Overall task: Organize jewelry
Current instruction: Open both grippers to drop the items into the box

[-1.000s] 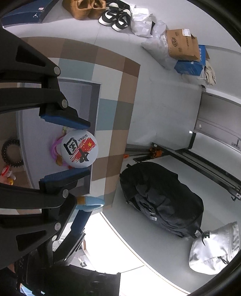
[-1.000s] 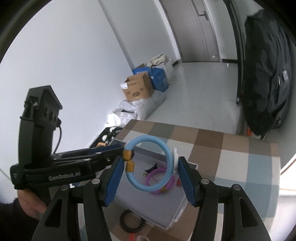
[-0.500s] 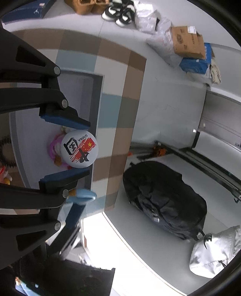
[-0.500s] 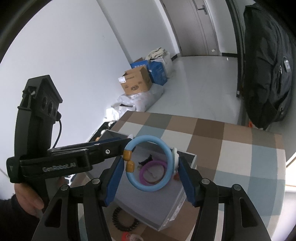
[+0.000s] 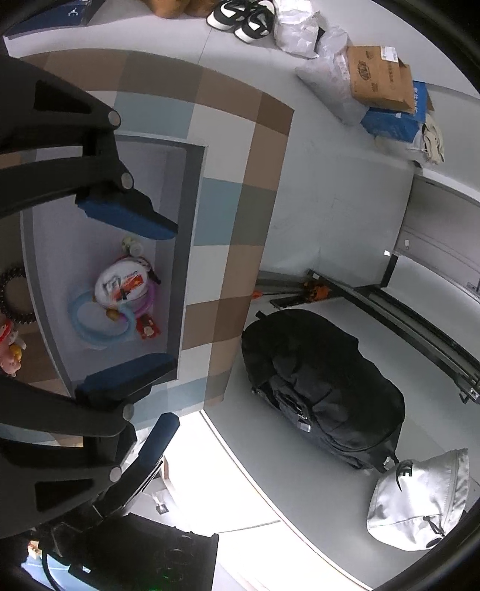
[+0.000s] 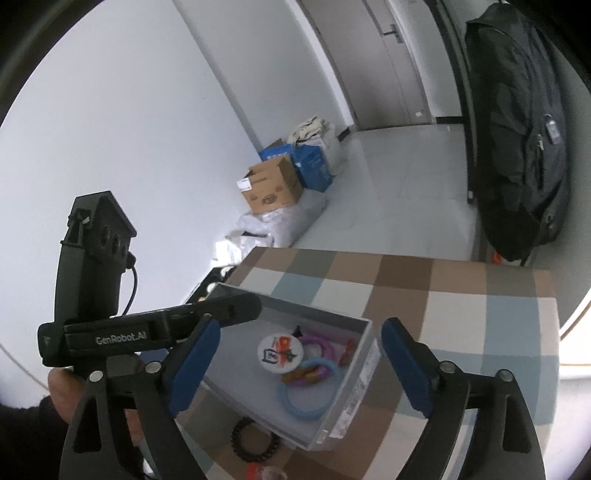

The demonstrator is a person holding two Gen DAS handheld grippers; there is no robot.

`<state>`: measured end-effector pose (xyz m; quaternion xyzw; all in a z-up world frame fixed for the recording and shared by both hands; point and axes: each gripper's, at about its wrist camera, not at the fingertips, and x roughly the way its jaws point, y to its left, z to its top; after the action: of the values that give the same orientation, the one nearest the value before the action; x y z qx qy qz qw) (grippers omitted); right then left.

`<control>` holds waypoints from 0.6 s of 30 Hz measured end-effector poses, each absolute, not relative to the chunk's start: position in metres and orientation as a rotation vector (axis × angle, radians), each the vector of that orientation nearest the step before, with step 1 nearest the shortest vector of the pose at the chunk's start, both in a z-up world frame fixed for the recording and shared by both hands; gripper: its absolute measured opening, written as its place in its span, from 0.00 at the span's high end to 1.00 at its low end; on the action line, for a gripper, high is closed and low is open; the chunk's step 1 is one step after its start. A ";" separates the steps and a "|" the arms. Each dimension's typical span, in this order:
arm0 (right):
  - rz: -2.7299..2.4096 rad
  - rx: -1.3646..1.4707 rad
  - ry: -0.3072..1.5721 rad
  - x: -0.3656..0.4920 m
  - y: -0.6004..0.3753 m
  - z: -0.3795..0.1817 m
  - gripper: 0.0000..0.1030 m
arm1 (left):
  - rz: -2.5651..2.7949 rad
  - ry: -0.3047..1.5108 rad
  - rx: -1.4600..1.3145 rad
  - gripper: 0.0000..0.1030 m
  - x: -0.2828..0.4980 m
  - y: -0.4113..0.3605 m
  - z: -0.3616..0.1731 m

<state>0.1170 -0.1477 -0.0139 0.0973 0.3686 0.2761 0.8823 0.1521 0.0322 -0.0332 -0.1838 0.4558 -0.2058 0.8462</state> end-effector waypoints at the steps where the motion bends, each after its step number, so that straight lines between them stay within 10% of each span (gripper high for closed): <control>1: 0.567 0.207 0.771 0.117 -0.149 -0.014 0.10 | -0.433 0.966 -0.388 0.43 0.152 0.032 -0.034; 18: 0.511 0.247 0.758 0.081 -0.175 -0.010 0.00 | -0.360 0.874 -0.316 0.42 0.112 0.040 -0.017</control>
<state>0.0813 -0.1746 -0.0096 0.1188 0.3648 0.2459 0.8901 0.1125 0.0403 -0.0172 -0.1515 0.4193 -0.1724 0.8784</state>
